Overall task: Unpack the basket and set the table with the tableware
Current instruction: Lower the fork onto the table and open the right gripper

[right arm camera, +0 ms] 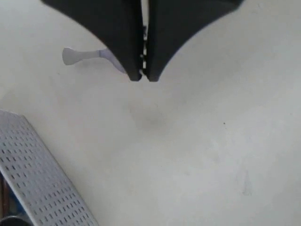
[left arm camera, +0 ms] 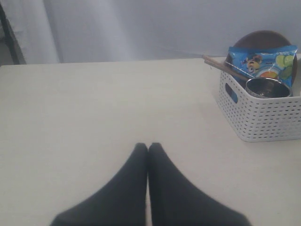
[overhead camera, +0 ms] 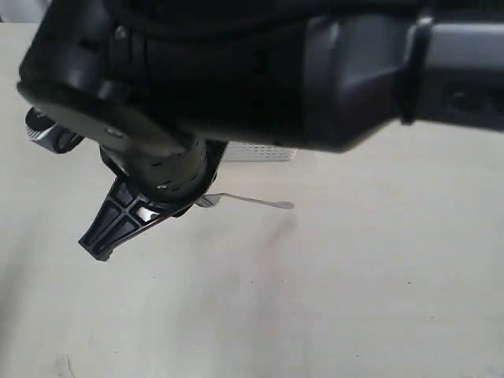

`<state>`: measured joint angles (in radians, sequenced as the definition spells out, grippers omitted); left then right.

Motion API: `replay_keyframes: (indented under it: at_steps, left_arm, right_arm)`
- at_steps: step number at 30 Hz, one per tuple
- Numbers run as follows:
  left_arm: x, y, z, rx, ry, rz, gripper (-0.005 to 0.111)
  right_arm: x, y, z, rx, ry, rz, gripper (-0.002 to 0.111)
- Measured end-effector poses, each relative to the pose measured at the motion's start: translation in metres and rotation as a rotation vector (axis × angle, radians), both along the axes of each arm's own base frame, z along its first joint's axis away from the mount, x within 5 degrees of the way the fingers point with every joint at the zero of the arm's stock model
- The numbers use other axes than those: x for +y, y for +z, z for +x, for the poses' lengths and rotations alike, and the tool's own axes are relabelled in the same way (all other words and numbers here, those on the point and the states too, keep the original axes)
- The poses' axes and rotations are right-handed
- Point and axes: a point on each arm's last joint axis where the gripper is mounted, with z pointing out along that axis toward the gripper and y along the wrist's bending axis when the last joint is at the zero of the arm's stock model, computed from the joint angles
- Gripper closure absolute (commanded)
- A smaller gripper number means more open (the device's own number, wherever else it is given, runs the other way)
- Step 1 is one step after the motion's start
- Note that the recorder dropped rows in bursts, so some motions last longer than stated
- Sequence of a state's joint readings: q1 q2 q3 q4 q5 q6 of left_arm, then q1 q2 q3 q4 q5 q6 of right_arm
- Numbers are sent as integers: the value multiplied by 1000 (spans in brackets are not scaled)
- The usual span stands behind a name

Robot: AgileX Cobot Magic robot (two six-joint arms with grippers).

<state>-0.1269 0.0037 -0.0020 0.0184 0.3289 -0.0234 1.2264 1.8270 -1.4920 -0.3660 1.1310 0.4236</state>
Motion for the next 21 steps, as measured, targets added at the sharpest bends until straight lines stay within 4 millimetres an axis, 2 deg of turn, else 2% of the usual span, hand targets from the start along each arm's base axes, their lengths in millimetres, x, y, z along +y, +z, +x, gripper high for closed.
replay_keyframes:
  at_steps: [4, 10, 17, 19, 20, 21]
  left_arm:
    - [0, 0, 0, 0, 0, 0, 107]
    - [0, 0, 0, 0, 0, 0, 107]
    - [0, 0, 0, 0, 0, 0, 107]
    - [0, 0, 0, 0, 0, 0, 107]
    - [0, 0, 0, 0, 0, 0, 107]
    - [0, 0, 0, 0, 0, 0, 107]
  right_arm:
    - [15, -27, 6, -10, 17, -4, 109]
    - [25, -71, 17, -66, 44, -123, 108]
    - [34, -91, 22, -96, 64, -112, 108]
    - [35, -93, 23, -101, 69, -112, 100]
    - [35, -93, 23, -101, 71, -107, 86]
    - [36, -96, 24, -86, 59, -85, 79]
